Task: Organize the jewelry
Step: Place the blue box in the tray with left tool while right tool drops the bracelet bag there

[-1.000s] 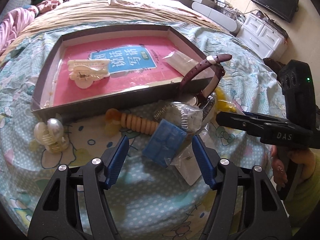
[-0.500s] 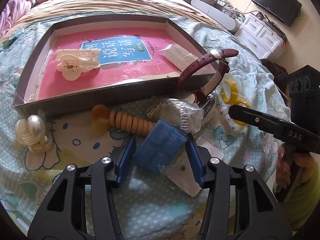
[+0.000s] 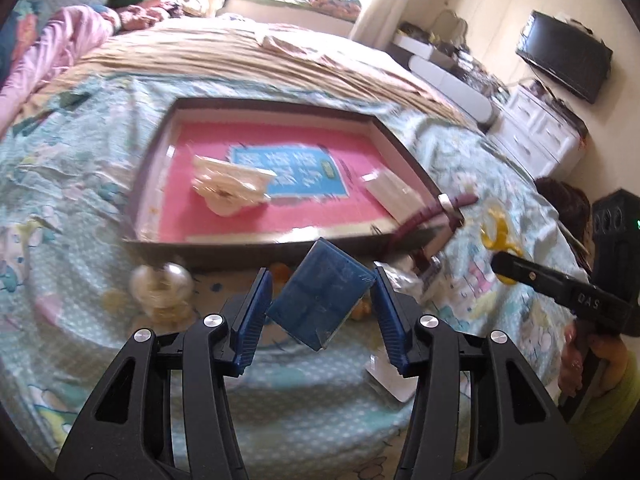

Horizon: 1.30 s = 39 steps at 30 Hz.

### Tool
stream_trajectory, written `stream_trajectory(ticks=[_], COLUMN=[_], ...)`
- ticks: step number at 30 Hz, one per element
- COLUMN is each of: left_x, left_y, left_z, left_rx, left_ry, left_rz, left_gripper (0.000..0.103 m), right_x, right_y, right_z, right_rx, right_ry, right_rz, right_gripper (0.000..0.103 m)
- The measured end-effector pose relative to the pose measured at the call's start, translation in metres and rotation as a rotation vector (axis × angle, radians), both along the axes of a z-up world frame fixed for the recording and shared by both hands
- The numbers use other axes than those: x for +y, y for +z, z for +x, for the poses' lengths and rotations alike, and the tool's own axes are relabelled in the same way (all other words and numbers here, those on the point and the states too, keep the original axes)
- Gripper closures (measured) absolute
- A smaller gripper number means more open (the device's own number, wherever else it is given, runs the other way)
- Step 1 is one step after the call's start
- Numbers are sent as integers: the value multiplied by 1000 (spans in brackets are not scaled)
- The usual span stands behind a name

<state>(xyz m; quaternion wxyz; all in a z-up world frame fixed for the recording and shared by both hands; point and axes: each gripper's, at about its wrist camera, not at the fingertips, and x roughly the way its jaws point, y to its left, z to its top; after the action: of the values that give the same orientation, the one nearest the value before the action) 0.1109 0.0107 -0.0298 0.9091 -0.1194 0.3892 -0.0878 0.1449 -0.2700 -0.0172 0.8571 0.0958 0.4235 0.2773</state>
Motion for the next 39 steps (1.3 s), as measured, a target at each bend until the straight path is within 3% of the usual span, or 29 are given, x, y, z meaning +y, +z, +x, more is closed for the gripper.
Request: stream_trajectory(ticks=[5, 11, 26, 39], left_x=[23, 38, 38, 11], left_y=[10, 16, 16, 19], left_z=[-3, 0, 31, 65], left_rx=[-41, -49, -35, -15], left_ry=[105, 141, 133, 61], left_rz=[14, 13, -2, 53], left_gripper=[61, 61, 61, 61], right_x=[5, 11, 27, 42], right_y=[7, 17, 36, 46], right_z=[2, 12, 42, 62], right_rx=[-22, -54, -120, -154], right_ry=[6, 12, 7, 28], right_rz=[-9, -24, -35, -63], right_gripper=[66, 66, 66, 66])
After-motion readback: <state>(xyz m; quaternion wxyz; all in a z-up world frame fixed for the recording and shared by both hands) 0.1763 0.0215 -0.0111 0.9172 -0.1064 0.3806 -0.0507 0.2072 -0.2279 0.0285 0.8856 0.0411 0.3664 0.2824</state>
